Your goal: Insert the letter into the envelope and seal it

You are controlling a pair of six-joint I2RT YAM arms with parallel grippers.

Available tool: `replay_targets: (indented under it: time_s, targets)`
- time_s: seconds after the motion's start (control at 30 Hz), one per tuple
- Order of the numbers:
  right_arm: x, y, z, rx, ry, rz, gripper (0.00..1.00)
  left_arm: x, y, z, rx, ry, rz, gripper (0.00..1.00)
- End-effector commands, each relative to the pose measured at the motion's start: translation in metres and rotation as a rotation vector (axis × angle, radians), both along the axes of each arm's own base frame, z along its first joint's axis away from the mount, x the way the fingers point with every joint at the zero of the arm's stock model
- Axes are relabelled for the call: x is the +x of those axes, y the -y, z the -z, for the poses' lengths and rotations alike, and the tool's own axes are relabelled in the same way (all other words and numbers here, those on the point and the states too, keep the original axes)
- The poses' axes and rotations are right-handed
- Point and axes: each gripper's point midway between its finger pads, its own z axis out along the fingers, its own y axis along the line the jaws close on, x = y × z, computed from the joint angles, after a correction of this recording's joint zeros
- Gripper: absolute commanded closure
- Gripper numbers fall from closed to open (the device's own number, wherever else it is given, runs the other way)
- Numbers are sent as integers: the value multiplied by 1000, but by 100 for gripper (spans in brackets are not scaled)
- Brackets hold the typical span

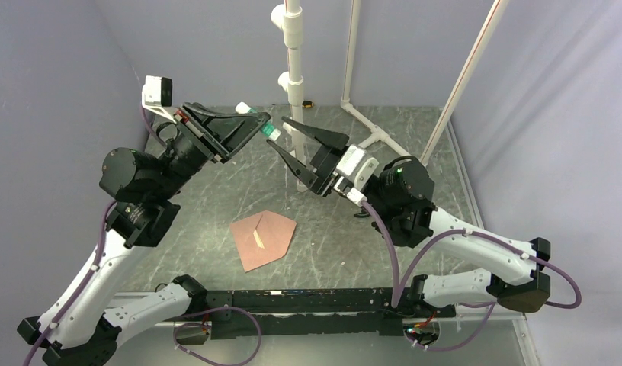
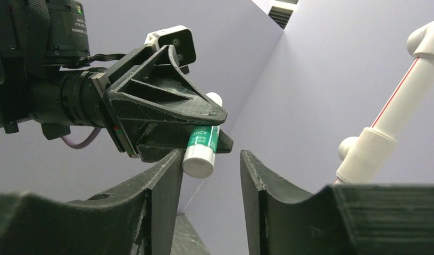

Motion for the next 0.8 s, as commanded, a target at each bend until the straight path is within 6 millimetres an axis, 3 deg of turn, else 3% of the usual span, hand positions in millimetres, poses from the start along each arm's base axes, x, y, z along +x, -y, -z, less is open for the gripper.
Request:
replay_targets:
  time_s: [0.0,0.2,0.43,0.53,0.63,0.77]
  targets:
    - [2,10,-16,69,-5,24,57,-17,-9,-21,-42,64,16,98]
    - [-2,9,-20,76,-4,2,71,-16,-9,-18,-49,58,13,98]
    - [-5,15,-30,179,-136,-85,98,-22,-4,-20,-28,146,35,98]
    - [-1,28,-42,353,-361,-185,100,-37,0,-22,3,309,55,98]
    - [5,38,-45,504,-588,-255,100,-67,2,-24,25,543,115,98]
    - [-5,44,-48,537,-604,-327,100,-86,7,-23,71,673,190,98]
